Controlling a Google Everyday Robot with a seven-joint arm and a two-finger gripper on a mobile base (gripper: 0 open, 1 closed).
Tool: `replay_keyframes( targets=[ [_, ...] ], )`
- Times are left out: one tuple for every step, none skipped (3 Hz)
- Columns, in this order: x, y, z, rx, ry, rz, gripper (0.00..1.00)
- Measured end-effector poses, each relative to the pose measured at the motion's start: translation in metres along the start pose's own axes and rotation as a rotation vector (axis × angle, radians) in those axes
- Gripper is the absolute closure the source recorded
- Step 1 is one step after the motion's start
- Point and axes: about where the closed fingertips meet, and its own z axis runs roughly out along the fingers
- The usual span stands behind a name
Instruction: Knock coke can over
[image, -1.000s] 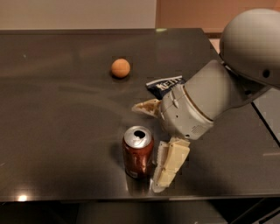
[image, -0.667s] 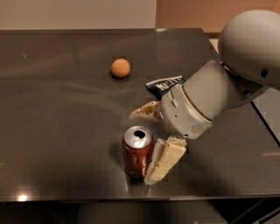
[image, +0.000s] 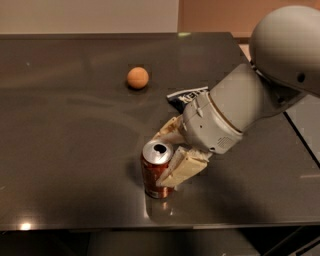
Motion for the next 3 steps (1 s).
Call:
replay_keyframes(
  targets=[
    [0.005,-0.012,-0.01,0.008,0.061,0.024,0.88],
    [0.018,-0.031,-0.031,0.039,0.129,0.062,1.0],
    [0.031,-0.045,-0.052,0.064,0.203,0.09,1.0]
  ],
)
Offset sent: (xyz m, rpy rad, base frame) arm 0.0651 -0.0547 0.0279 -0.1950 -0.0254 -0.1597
